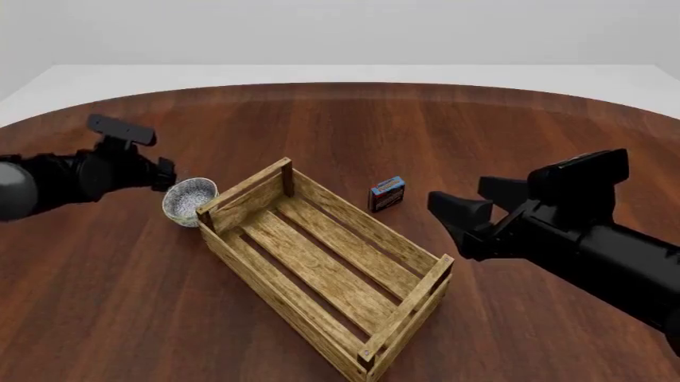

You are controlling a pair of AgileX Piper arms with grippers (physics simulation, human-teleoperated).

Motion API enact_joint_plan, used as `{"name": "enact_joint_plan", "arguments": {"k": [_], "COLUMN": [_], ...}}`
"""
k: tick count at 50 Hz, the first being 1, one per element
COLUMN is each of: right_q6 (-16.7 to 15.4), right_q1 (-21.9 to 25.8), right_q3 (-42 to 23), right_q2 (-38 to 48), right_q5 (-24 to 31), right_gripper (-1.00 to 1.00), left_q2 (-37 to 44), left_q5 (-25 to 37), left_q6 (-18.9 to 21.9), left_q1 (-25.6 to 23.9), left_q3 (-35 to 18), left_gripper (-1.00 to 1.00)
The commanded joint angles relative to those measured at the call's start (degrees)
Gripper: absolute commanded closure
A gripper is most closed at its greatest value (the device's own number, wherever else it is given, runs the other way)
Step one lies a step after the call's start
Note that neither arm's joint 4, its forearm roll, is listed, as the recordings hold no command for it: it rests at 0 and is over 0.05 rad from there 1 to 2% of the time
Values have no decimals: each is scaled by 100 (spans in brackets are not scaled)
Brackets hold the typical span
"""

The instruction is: Stack the right bowl on the left bowl and place them in the tray.

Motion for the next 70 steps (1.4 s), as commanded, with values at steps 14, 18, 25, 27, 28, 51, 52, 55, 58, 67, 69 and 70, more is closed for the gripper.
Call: {"name": "enact_joint_plan", "arguments": {"k": [14, 18, 25, 27, 28, 51, 52, 55, 58, 67, 69, 70], "right_q6": [12, 6, 17, 17, 16, 23, 23, 19, 21, 18, 19, 19], "right_q1": [3, 5, 27, 35, 38, 22, 27, 28, 23, 22, 20, 19], "right_q3": [5, 5, 20, 23, 24, 11, 12, 14, 16, 23, 24, 23], "right_q2": [26, -4, 43, 56, 59, 59, 63, 74, 61, 91, 92, 92], "right_q5": [-19, 3, -38, -47, -49, -42, -45, -50, -44, -63, -65, -62], "right_gripper": [-100, -100, -100, -100, -100, -100, -100, -100, -100, -100, -100, -100], "left_q2": [706, 919, 1355, 1541, 1562, 2261, 2274, 2400, 2470, 2702, 2771, 2806], "left_q5": [2166, 2445, 3039, 3208, 3220, 3358, 3326, 3326, 3281, 3178, 3163, 3106], "left_q6": [-97, 43, -77, -134, -131, -227, -195, -285, -269, -226, -233, -195], "left_q1": [1, 110, -134, -183, -186, -285, -251, -342, -328, -295, -324, -286], "left_q3": [-1660, -1924, -2414, -2651, -2675, -2919, -2899, -2879, -2858, -2795, -2775, -2752], "left_gripper": [-100, -100, -100, -100, -100, -100, -100, -100, -100, -100, -100, -100]}}
